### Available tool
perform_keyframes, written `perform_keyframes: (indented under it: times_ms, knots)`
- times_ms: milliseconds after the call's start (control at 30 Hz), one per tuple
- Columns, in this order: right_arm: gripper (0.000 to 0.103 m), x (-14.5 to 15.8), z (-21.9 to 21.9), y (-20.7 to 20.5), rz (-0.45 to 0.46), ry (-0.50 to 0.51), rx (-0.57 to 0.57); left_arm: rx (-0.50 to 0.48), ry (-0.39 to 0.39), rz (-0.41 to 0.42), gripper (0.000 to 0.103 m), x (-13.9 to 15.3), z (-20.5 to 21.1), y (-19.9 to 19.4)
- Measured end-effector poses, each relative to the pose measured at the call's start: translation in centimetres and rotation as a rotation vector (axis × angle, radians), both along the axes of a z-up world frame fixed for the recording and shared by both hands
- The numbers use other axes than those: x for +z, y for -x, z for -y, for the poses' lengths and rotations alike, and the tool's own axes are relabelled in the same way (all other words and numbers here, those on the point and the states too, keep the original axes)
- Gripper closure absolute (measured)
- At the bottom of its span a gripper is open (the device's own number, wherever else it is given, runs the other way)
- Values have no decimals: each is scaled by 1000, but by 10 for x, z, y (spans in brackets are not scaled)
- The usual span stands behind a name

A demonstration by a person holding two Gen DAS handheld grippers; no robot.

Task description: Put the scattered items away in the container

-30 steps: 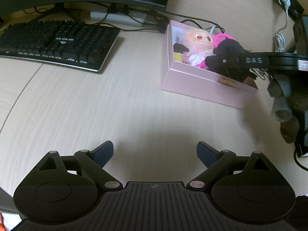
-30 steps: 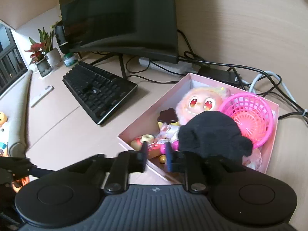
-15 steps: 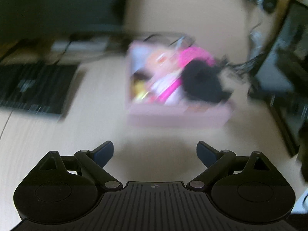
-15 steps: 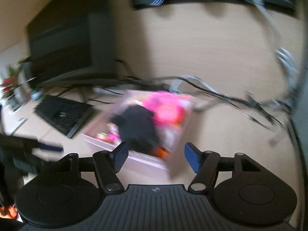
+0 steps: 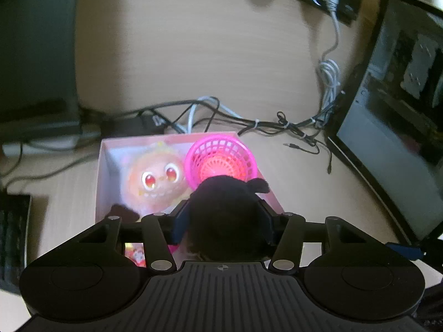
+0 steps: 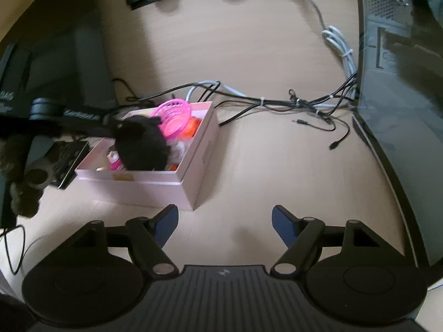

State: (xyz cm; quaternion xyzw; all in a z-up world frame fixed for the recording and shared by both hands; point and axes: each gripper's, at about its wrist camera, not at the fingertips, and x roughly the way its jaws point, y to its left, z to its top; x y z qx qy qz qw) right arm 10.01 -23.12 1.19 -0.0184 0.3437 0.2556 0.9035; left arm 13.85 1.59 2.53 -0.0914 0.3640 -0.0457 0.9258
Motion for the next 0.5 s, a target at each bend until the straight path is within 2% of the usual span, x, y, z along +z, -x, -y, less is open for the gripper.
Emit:
perform_keyframes:
  times_ms: [100, 167, 267, 333, 467, 500]
  knots:
    - [28, 10, -22, -10, 65, 28, 76, 24, 62, -36, 44, -3, -8, 5]
    - [28, 15, -45, -15, 105, 39, 161, 26, 74, -46, 44, -3, -11, 9]
    - [28, 15, -88, -23, 148, 83, 284, 45, 79, -26, 42, 6, -22, 22]
    - [28, 10, -113, -30, 182, 123, 332, 66, 71, 2, 34, 13, -33, 34]
    - [30, -3, -146, -52, 170, 187, 394, 133, 45, 12, 25, 16, -57, 57]
    - [37, -4, -152, -57, 157, 201, 421, 151, 44, 3, 23, 14, -63, 61]
